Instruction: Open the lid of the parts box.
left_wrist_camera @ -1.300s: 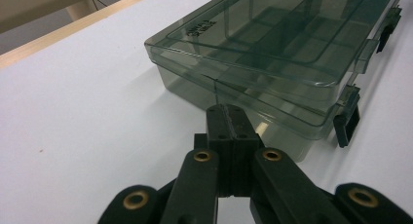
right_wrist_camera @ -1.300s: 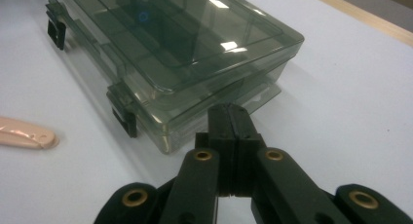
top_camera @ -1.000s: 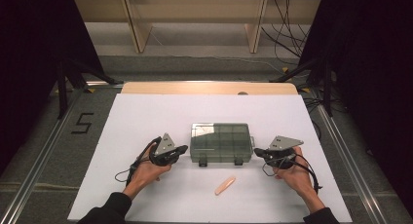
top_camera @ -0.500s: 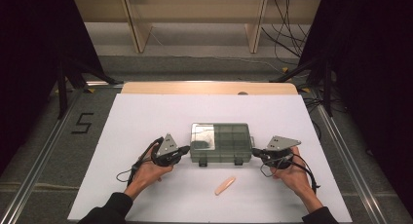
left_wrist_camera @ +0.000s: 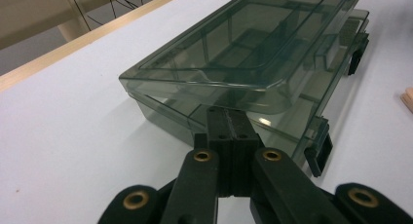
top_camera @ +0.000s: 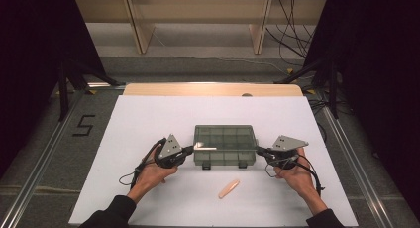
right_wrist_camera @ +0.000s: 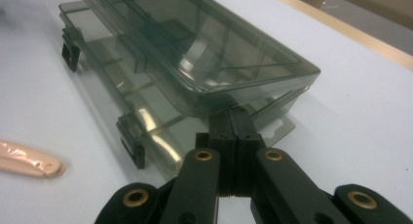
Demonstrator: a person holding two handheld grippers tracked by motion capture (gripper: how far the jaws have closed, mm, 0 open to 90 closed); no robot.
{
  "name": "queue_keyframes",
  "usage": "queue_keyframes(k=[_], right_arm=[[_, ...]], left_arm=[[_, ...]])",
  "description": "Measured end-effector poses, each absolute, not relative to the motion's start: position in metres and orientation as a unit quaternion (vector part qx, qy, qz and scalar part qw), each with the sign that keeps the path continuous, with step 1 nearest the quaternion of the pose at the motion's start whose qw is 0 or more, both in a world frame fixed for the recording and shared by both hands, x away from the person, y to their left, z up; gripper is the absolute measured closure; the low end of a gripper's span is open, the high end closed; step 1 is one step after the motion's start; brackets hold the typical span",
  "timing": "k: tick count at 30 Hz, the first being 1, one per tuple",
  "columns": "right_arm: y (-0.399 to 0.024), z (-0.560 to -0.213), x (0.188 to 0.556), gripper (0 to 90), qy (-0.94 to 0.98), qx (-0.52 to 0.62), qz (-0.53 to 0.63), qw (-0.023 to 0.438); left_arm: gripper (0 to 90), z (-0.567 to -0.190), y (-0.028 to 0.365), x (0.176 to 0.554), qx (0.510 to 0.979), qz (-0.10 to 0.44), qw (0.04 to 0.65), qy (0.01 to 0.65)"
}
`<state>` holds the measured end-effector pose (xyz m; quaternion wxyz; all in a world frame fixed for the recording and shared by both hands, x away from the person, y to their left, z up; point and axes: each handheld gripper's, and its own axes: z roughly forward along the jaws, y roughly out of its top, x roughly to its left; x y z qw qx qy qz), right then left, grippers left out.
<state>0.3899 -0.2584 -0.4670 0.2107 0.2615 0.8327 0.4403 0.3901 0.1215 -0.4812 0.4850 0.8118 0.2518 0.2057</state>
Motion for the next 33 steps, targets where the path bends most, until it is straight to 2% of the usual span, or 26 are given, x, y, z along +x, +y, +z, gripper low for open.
queue_keyframes(k=[18, 33], right_arm=[[-0.253, -0.458, 0.397, 90.0, 0.807, 0.259, 0.475, 0.235], [-0.251, -0.453, 0.404, 90.0, 0.799, 0.259, 0.479, 0.256]], left_arm=[[89.9, -0.468, 0.118, 0.396, 0.785, 0.21, 0.519, 0.264], [89.9, -0.459, 0.118, 0.403, 0.783, 0.228, 0.518, 0.257]])
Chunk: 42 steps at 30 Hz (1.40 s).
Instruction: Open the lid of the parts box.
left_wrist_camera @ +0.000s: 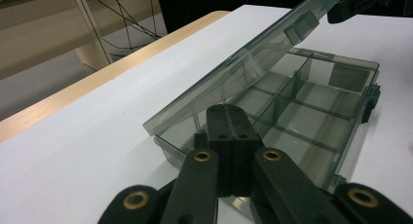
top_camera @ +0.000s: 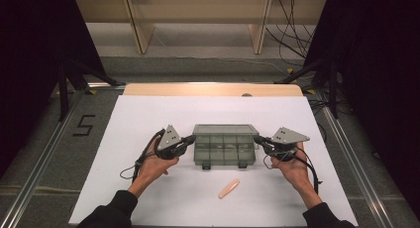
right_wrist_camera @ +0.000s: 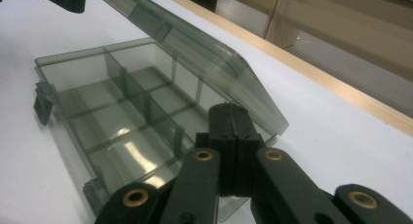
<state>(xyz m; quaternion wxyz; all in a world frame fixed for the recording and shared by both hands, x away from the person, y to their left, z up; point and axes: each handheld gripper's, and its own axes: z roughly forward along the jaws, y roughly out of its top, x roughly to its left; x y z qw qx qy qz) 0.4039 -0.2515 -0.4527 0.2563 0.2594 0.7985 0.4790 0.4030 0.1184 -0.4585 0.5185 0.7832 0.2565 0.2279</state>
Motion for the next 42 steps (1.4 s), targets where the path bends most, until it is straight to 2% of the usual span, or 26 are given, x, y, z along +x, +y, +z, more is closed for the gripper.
queue_keyframes(k=[18, 31, 33, 36, 37, 41, 42], right_arm=[[-0.248, -0.453, 0.412, 90.0, 0.783, 0.272, 0.485, 0.277], [-0.25, -0.451, 0.412, 90.0, 0.784, 0.278, 0.488, 0.262], [-0.252, -0.452, 0.413, 87.1, 0.79, 0.28, 0.489, 0.241], [-0.253, -0.453, 0.413, 84.8, 0.795, 0.279, 0.485, 0.234], [-0.256, -0.452, 0.412, 80.9, 0.801, 0.283, 0.481, 0.217], [-0.26, -0.45, 0.413, 67.3, 0.798, 0.294, 0.482, 0.21], [-0.26, -0.45, 0.413, 67.3, 0.798, 0.294, 0.482, 0.21]], left_arm=[[89.9, -0.454, 0.117, 0.41, 0.773, 0.237, 0.526, 0.265], [89.9, -0.453, 0.117, 0.411, 0.771, 0.239, 0.527, 0.266], [89.9, -0.453, 0.118, 0.411, 0.771, 0.238, 0.527, 0.266], [90.0, -0.452, 0.119, 0.411, 0.771, 0.239, 0.528, 0.264], [89.9, -0.452, 0.119, 0.411, 0.77, 0.239, 0.528, 0.267], [89.9, -0.452, 0.12, 0.412, 0.769, 0.24, 0.528, 0.267], [89.9, -0.451, 0.12, 0.411, 0.769, 0.241, 0.528, 0.267]])
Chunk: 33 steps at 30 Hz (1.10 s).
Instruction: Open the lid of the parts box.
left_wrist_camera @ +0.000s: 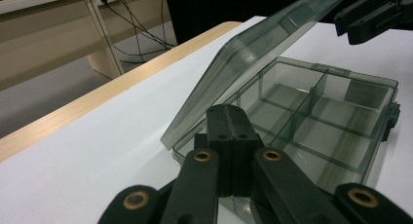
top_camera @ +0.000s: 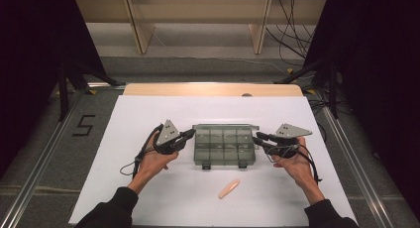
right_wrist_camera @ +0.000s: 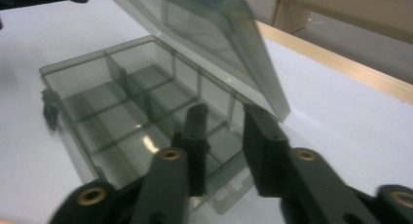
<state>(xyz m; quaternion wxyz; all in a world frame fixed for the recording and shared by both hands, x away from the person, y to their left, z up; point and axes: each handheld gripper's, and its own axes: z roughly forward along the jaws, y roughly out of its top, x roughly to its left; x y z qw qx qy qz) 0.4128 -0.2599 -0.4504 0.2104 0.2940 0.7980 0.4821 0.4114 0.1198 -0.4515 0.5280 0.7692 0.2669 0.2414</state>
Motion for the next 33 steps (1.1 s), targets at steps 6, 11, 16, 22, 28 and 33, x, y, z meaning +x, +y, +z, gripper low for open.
queue_keyframes(k=[6, 11, 16, 22, 28, 33], right_arm=[[-0.26, -0.444, 0.419, 40.0, 0.789, 0.321, 0.472, 0.227], [-0.257, -0.442, 0.428, 29.0, 0.789, 0.319, 0.474, 0.226], [-0.254, -0.443, 0.438, 29.6, 0.789, 0.321, 0.469, 0.233], [-0.25, -0.443, 0.443, 43.0, 0.796, 0.308, 0.467, 0.233], [-0.25, -0.443, 0.446, 58.8, 0.793, 0.298, 0.474, 0.241], [-0.249, -0.444, 0.447, 66.7, 0.795, 0.294, 0.476, 0.236]], left_arm=[[89.9, -0.451, 0.12, 0.412, 0.769, 0.243, 0.528, 0.267], [89.9, -0.451, 0.12, 0.412, 0.766, 0.243, 0.53, 0.271], [89.9, -0.451, 0.121, 0.412, 0.766, 0.243, 0.529, 0.271], [89.9, -0.451, 0.122, 0.412, 0.766, 0.243, 0.529, 0.272], [89.9, -0.451, 0.122, 0.412, 0.766, 0.241, 0.53, 0.274], [89.9, -0.451, 0.122, 0.412, 0.765, 0.239, 0.531, 0.275]])
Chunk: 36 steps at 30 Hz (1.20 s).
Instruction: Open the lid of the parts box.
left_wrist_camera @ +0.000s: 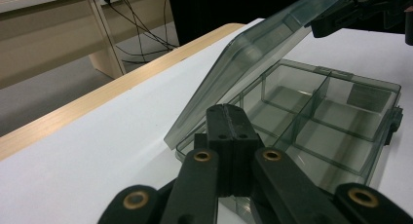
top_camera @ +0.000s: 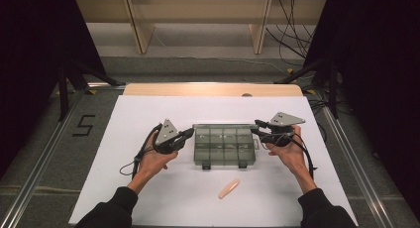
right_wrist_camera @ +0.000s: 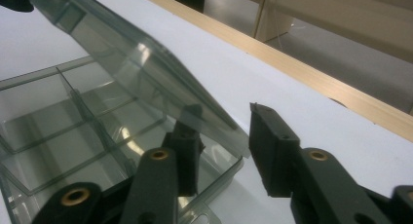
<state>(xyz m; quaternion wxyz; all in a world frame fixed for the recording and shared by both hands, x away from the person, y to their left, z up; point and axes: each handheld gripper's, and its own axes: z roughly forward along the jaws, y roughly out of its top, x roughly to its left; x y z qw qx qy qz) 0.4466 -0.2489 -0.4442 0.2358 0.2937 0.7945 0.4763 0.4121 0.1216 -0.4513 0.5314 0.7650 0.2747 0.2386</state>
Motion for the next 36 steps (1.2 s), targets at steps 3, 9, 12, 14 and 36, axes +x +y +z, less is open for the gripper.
queue_keyframes(k=[3, 9, 12, 14, 36], right_arm=[[-0.248, -0.444, 0.446, 70.3, 0.792, 0.296, 0.474, 0.244], [-0.248, -0.442, 0.445, 73.5, 0.79, 0.31, 0.472, 0.24], [-0.248, -0.441, 0.445, 74.7, 0.786, 0.323, 0.472, 0.235], [-0.247, -0.441, 0.445, 75.3, 0.785, 0.328, 0.471, 0.235], [-0.241, -0.432, 0.451, 82.2, 0.771, 0.372, 0.453, 0.251]], left_arm=[[89.8, -0.452, 0.121, 0.412, 0.765, 0.236, 0.533, 0.275], [80.9, -0.456, 0.115, 0.41, 0.771, 0.21, 0.528, 0.286], [74.7, -0.459, 0.11, 0.409, 0.786, 0.192, 0.505, 0.298], [70.8, -0.461, 0.108, 0.409, 0.793, 0.184, 0.492, 0.307], [59.9, -0.475, 0.094, 0.405, 0.826, 0.14, 0.392, 0.379]])
